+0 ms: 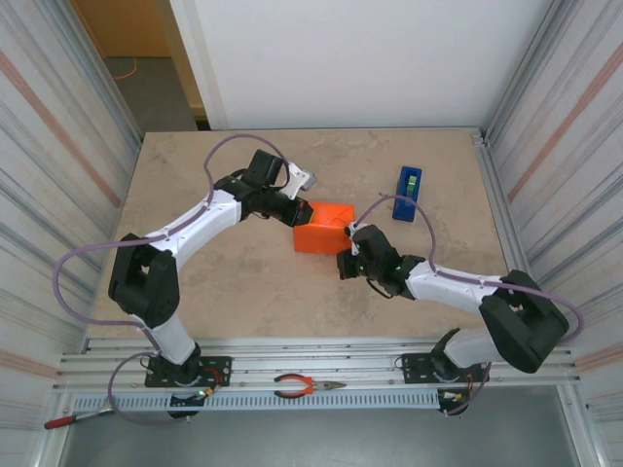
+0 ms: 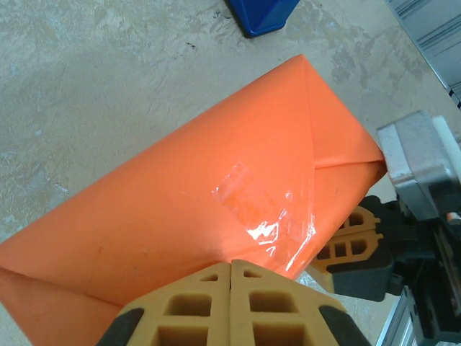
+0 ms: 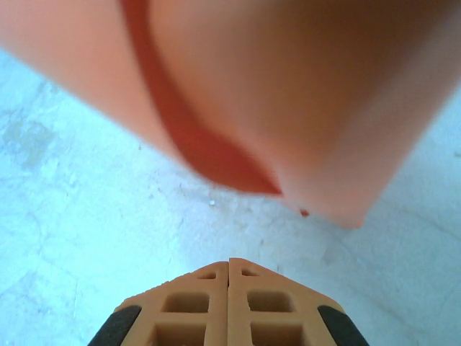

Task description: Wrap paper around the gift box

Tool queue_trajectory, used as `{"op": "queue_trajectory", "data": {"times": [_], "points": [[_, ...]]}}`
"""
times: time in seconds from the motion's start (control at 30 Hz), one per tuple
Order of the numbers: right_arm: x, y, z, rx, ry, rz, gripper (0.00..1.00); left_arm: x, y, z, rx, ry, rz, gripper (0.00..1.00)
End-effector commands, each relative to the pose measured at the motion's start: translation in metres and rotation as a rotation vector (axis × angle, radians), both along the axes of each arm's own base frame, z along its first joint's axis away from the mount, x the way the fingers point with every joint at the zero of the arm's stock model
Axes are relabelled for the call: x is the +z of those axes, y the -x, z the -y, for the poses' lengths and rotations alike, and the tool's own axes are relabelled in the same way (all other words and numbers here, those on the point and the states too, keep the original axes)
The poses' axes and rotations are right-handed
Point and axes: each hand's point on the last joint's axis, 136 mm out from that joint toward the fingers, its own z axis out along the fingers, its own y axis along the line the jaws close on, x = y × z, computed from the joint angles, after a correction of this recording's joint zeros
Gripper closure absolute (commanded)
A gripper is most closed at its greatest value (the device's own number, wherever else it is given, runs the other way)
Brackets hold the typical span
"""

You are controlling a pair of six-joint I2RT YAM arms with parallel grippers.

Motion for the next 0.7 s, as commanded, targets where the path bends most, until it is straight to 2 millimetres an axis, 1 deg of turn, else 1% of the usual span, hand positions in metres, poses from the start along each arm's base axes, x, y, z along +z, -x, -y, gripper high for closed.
{"op": "queue_trajectory", "data": {"times": [0.0, 0.17, 0.23, 0.37, 0.47, 0.6, 0.67], "points": [[0.008, 0.012, 0.008, 0.005, 0.011, -0.012, 1.0, -0.033, 0.023, -0.012, -0.008, -0.091, -0.109, 1.0], [0.036, 0.012, 0.007, 0.004, -0.024, 0.008, 1.0, -0.03, 0.024, -0.012, -0.008, -0.087, -0.102, 1.0], [0.045, 0.01, 0.008, 0.001, -0.034, 0.006, 1.0, -0.027, 0.023, -0.012, -0.009, -0.081, -0.097, 1.0], [0.062, 0.001, 0.013, -0.038, -0.093, -0.011, 1.0, -0.021, 0.022, -0.01, -0.011, -0.073, -0.087, 1.0], [0.078, -0.008, 0.018, -0.068, -0.167, -0.02, 1.0, -0.01, 0.017, -0.009, 0.001, -0.048, -0.077, 1.0], [0.095, -0.015, 0.022, -0.088, -0.22, -0.025, 1.0, 0.005, 0.009, -0.007, 0.016, -0.014, -0.061, 1.0], [0.101, -0.018, 0.026, -0.098, -0.24, -0.023, 1.0, 0.016, 0.005, -0.004, 0.02, 0.009, -0.05, 0.9]]}}
